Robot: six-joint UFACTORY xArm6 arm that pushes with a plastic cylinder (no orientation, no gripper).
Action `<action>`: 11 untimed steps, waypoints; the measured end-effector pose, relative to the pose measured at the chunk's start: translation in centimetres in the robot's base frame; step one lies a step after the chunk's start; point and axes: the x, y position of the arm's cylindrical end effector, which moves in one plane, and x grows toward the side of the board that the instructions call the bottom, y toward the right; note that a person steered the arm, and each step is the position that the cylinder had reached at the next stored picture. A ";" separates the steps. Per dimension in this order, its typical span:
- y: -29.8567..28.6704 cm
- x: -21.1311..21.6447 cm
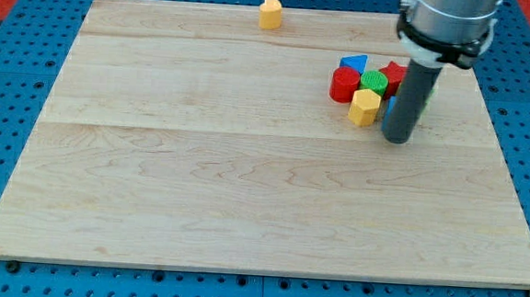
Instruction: Move yellow hexagon below the yellow heart
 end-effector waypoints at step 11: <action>-14.2 -11.3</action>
